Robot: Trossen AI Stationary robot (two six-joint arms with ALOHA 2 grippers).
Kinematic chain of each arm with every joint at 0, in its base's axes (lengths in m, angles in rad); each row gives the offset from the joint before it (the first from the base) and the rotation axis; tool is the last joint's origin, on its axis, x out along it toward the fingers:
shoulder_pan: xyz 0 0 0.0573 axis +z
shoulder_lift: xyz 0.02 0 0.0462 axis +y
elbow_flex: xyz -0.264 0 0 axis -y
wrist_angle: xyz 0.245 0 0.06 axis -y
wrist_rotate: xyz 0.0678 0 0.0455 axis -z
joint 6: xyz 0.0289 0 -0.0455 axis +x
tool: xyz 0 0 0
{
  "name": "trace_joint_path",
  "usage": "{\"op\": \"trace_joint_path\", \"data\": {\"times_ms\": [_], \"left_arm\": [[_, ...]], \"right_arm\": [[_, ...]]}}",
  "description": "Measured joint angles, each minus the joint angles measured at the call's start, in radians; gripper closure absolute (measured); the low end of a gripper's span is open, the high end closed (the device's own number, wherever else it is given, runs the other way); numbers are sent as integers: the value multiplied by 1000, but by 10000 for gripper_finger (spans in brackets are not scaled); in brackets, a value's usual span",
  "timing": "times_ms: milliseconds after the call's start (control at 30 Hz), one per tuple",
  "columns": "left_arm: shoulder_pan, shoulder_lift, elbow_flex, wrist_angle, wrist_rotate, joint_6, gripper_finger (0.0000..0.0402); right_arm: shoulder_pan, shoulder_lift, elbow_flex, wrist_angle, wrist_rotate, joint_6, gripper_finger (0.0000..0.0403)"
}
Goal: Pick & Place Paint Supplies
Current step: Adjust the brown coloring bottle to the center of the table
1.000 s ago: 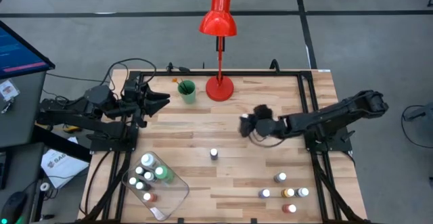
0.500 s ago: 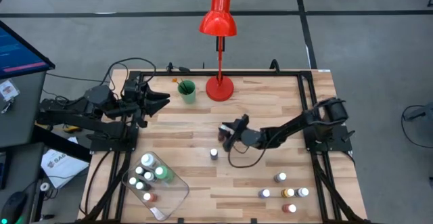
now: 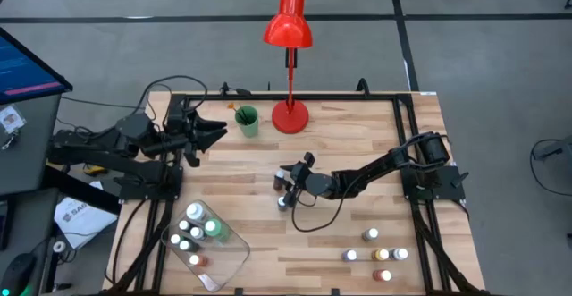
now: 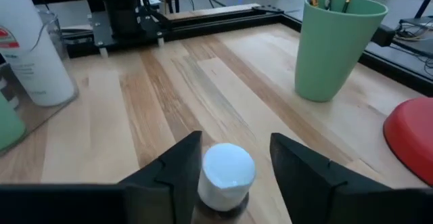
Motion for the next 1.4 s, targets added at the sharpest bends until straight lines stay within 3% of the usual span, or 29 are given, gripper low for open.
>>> {"op": "trace_joint_path", "data": {"times_ms": [200,467,633,833,933,1133,1300,1400], "left_arm": [[0,36,0,0,0,0,289],[0,90,0,-3,15,0,288],[-2,159,0,2,153,93,268],[-8,341,4,-8,310,229,224],[-3,449,29,-25,317,240,210],[1,636,157,-221,316,343,210],[8,740,249,-326,323,440,214],[22,779,280,-329,382,459,209]], "right_arm": [[0,-2,0,5,-1,-25,231],[14,-125,0,6,-17,-127,206],[33,-272,0,-39,-17,-96,186],[107,-515,1,-419,3,102,185],[150,-609,1,-682,14,289,195],[245,-724,0,-1121,-21,680,224],[307,-753,0,-1253,-59,805,243],[329,-745,0,-1257,-63,814,251]]}}
